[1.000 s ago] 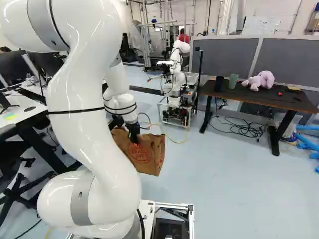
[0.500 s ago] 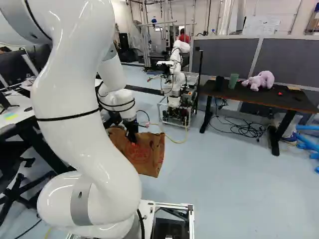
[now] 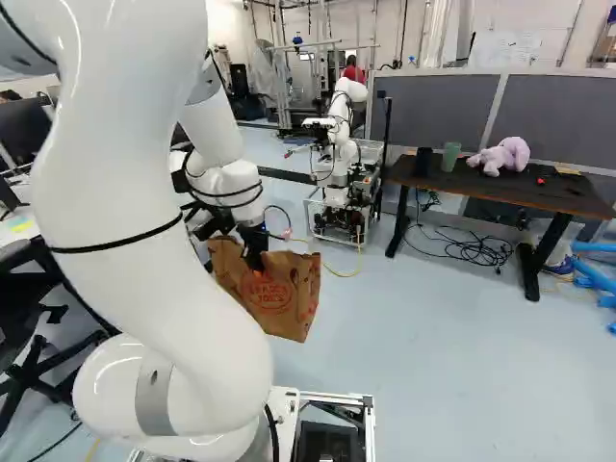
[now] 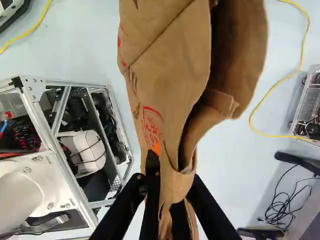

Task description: Pick up the bag on the ground and place it on the table

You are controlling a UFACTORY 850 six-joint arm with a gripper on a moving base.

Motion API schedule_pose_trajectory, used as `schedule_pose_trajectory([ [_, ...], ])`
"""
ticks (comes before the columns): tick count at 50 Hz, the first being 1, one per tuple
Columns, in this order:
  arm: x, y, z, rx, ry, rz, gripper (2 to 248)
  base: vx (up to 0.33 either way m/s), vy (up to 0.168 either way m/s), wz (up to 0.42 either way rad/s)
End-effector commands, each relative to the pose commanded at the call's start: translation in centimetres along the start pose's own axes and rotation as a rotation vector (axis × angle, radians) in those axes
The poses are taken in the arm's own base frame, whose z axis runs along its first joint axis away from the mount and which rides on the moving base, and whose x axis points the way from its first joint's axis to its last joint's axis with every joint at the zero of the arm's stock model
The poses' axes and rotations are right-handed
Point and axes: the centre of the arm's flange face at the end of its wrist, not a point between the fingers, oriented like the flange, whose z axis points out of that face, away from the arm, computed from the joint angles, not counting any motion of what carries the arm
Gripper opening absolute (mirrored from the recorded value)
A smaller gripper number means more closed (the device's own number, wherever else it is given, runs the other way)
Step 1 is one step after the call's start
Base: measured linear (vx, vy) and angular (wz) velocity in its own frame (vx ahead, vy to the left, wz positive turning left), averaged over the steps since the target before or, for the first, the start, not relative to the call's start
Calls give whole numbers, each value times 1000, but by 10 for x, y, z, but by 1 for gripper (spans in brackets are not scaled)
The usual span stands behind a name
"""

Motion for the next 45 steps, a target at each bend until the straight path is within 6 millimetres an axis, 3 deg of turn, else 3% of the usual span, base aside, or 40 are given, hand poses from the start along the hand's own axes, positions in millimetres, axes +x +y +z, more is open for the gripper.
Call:
schedule_pose_trajectory([
  [45, -5, -5, -68, -11, 27, 10, 21, 0, 0, 0],
])
